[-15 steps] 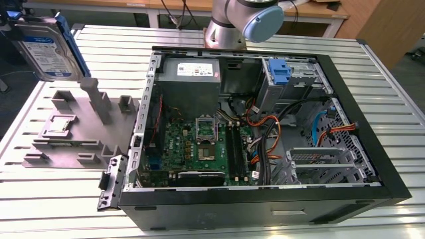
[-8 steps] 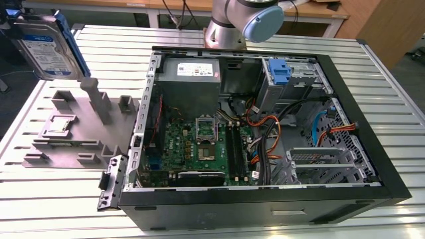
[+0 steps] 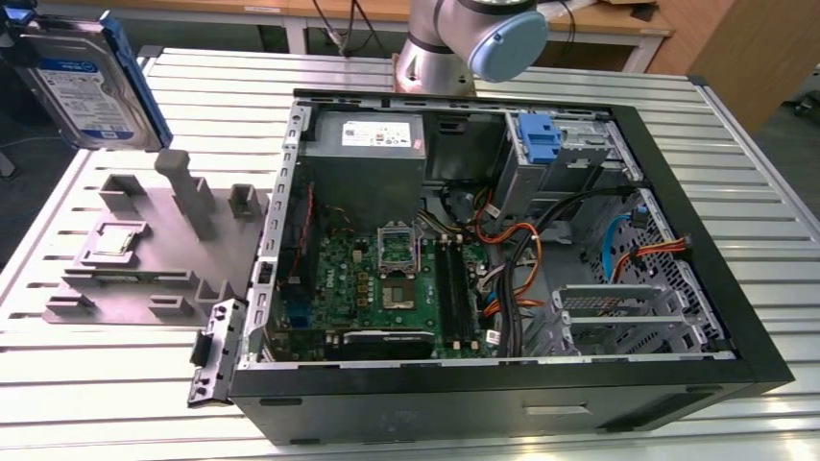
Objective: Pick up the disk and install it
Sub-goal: 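Pick up the disk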
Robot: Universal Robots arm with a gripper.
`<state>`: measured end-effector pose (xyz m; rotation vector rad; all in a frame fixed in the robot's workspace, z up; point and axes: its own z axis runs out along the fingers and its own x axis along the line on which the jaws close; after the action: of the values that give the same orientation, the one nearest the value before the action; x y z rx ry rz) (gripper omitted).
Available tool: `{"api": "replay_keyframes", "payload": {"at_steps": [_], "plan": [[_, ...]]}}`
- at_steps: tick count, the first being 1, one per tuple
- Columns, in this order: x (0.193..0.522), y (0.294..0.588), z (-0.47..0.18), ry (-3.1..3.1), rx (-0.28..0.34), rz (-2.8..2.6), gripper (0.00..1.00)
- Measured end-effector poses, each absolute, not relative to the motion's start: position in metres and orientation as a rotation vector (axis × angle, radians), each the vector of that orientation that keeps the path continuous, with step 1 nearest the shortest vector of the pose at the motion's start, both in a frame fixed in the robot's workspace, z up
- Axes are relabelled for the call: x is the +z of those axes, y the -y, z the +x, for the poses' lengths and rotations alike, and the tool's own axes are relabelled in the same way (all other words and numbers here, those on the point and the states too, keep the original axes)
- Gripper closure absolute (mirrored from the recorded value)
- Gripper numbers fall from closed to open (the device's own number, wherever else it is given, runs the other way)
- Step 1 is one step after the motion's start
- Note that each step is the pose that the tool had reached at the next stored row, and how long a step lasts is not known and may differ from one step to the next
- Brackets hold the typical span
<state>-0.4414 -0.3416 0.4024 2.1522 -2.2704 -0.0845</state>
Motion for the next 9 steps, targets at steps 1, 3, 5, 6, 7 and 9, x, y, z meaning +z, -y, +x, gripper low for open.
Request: {"api": "replay_keyframes", "payload": {"at_steps": [1, 3, 5, 6, 7, 9], "plan": [[0.4036, 0.3415, -0.4414, 2.271, -0.084, 2.152, 0.64], [0.406, 0.3416, -0.4414, 2.271, -0.084, 2.152, 0.64], [0.4083, 0.3416, -0.4414, 2.271, -0.084, 2.152, 0.64], [0.4094, 0.3416, -0.4414, 2.271, -0.084, 2.152, 0.64], [0.4103, 0.3416, -0.4414, 2.27, -0.084, 2.152, 0.64], [0.4123, 0.3415, -0.4414, 2.271, -0.084, 2.152, 0.64]]}}
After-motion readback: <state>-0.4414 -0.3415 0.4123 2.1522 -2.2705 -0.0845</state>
